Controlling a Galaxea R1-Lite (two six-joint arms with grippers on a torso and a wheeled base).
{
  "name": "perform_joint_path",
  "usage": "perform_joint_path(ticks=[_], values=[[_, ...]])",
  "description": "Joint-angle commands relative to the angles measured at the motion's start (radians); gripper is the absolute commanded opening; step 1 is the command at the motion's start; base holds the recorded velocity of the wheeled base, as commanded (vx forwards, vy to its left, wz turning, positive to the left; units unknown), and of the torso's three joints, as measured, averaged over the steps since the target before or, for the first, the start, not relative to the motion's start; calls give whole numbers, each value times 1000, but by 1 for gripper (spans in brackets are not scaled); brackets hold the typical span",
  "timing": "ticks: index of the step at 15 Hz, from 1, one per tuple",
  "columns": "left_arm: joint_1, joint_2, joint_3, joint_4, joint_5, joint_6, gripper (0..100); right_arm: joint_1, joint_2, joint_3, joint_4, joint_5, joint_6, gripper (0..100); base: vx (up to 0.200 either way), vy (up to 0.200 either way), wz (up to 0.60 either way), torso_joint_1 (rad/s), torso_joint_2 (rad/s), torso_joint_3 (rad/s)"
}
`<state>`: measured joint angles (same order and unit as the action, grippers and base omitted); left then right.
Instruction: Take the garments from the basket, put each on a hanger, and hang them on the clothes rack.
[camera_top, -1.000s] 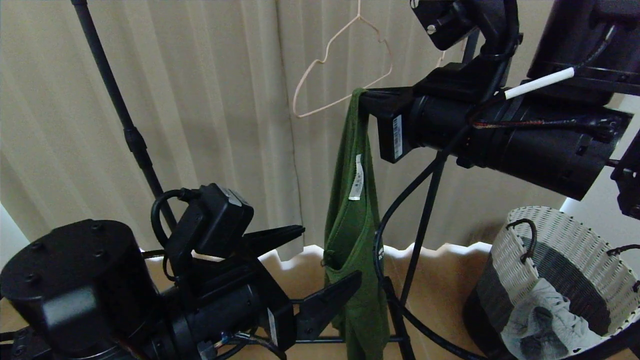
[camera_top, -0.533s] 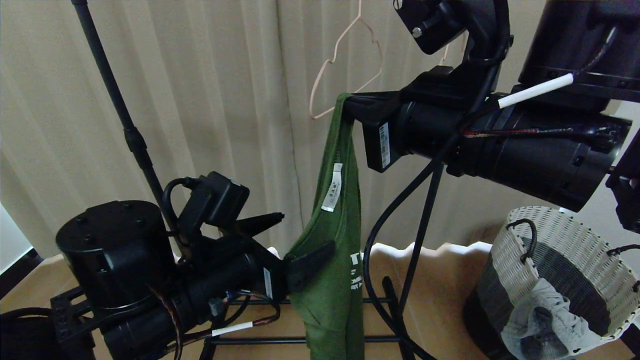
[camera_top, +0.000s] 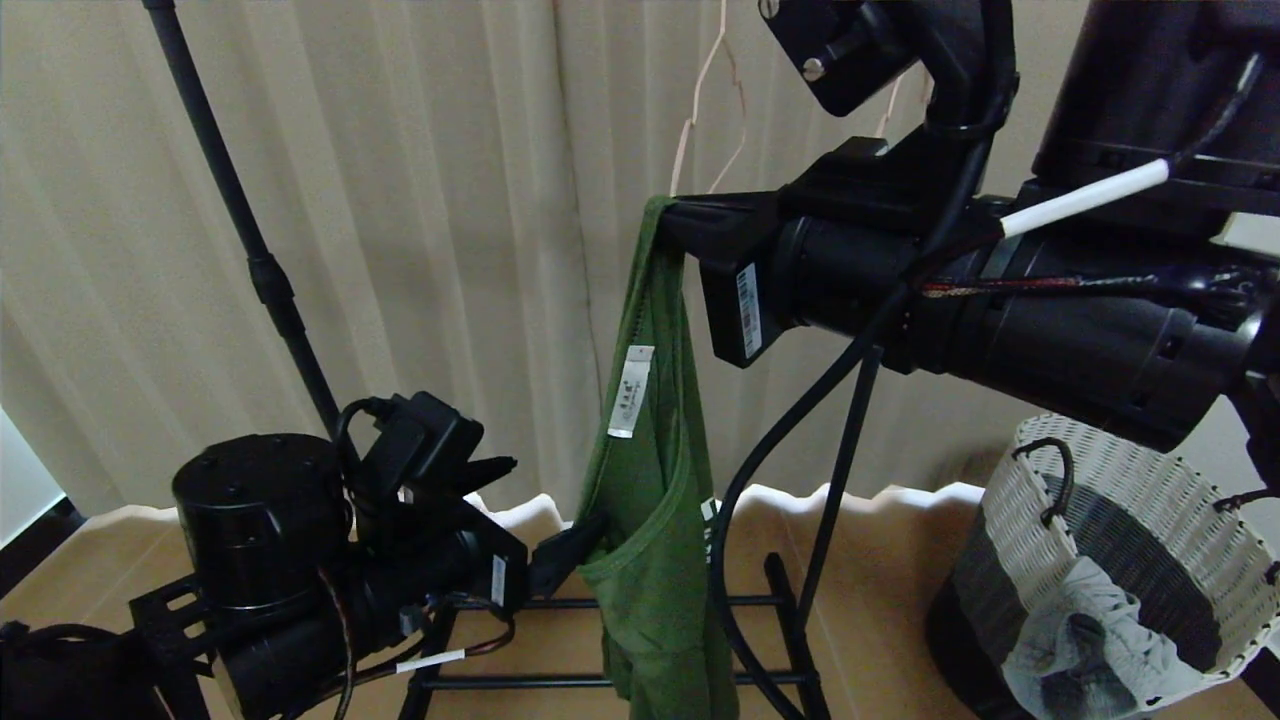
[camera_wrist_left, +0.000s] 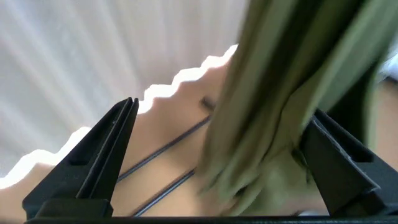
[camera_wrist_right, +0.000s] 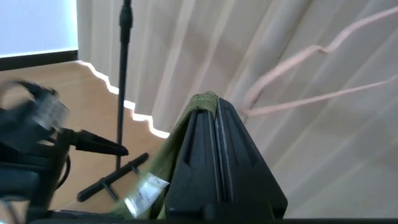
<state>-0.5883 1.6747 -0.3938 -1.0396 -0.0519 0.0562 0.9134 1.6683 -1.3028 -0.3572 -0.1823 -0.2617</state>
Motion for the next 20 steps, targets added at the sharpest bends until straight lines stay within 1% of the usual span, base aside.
perform_joint_path(ticks=[1, 5, 8, 9, 10, 11, 12, 17, 18, 19, 20], values=[[16, 33, 26, -2, 0, 13, 100, 4, -5, 0, -2, 0, -1, 0, 0, 0, 0, 0, 0, 0], [16, 31, 49, -4, 0, 30, 100, -1, -9, 3, -3, -2, -1, 0, 0, 0, 0, 0, 0, 0], [18, 10, 53, -4, 1, 31, 100, -25, -12, 5, -3, -2, 1, 0, 0, 0, 0, 0, 0, 0], [18, 5, 59, -5, 1, 34, 100, -28, -12, 5, -5, -8, 1, 0, 0, 0, 0, 0, 0, 0], [18, -1, 72, -5, 1, 47, 100, -27, -12, 5, -5, -40, 1, 0, 0, 0, 0, 0, 0, 0], [18, -3, 78, -5, 1, 54, 100, -27, -12, 5, -5, -52, 2, 0, 0, 0, 0, 0, 0, 0], [18, -6, 84, -5, 1, 56, 0, -28, -12, 7, -5, -52, 1, 0, 0, 0, 0, 0, 0, 0], [18, -15, 73, -17, 4, 65, 0, -28, -22, 8, -3, -54, 2, 0, 0, 0, 0, 0, 0, 0], [18, -18, 85, -134, 4, 123, 0, -30, -32, 14, -5, -66, 2, 0, 0, 0, 0, 0, 0, 0], [19, -18, 73, -158, 10, 143, 0, -33, -33, 17, -6, -78, 2, 0, 0, 0, 0, 0, 0, 0], [51, -29, 4, -158, 50, 182, 0, -48, -48, 40, -6, -89, 4, 0, 0, 0, 0, 0, 0, 0]])
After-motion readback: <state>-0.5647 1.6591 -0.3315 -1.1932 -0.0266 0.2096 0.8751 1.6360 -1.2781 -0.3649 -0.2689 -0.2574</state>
